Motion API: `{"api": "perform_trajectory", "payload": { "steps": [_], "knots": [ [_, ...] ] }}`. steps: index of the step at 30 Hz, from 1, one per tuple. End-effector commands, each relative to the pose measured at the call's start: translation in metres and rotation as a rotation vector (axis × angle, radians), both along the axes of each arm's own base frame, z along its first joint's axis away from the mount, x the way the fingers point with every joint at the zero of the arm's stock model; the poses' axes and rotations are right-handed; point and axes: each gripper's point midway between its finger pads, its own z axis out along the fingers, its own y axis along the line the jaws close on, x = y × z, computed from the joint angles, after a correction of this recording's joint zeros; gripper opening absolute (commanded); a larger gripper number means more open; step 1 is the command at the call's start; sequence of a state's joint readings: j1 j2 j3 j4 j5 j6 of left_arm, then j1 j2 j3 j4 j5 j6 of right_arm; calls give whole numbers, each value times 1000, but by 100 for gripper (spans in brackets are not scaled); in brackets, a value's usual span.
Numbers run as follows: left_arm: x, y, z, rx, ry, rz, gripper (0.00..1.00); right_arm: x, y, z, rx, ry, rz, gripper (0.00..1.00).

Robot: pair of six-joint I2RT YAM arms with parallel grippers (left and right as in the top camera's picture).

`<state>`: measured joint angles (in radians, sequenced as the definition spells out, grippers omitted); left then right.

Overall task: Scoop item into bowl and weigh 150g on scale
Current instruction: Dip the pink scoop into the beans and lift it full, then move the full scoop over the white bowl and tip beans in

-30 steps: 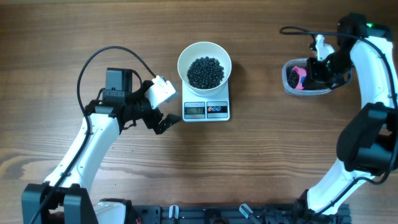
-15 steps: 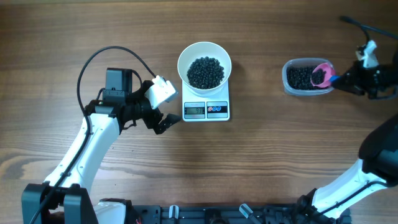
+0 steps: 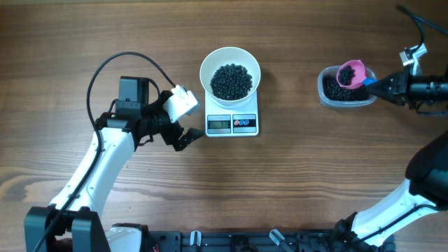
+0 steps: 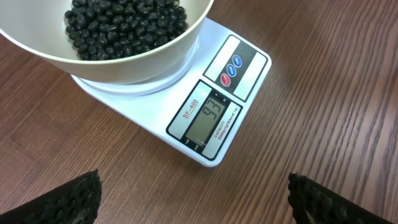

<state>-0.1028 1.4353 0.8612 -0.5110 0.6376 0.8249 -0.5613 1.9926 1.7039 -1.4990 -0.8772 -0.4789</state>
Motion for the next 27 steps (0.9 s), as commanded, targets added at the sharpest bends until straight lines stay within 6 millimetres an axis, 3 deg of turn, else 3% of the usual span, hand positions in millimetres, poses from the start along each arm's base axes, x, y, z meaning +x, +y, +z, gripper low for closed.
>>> {"api": "perform_trajectory", "payload": {
  "steps": [1,9,16,21,27],
  "knots": [
    [-4,-3,-4,-19,21,-10,100,9,28,9,94,-54,52,4],
    [-4,-3,-4,-19,21,-10,100,23,119,15,99,-36,238,4],
    [-4,-3,-4,-19,21,-10,100,38,207,40,33,-129,412,4],
    [-4,-3,-4,-19,20,-10,100,41,246,25,-122,-125,457,4],
    [-4,-3,-4,-19,20,-10,100,41,264,2,-382,-125,477,4]
  ]
}}
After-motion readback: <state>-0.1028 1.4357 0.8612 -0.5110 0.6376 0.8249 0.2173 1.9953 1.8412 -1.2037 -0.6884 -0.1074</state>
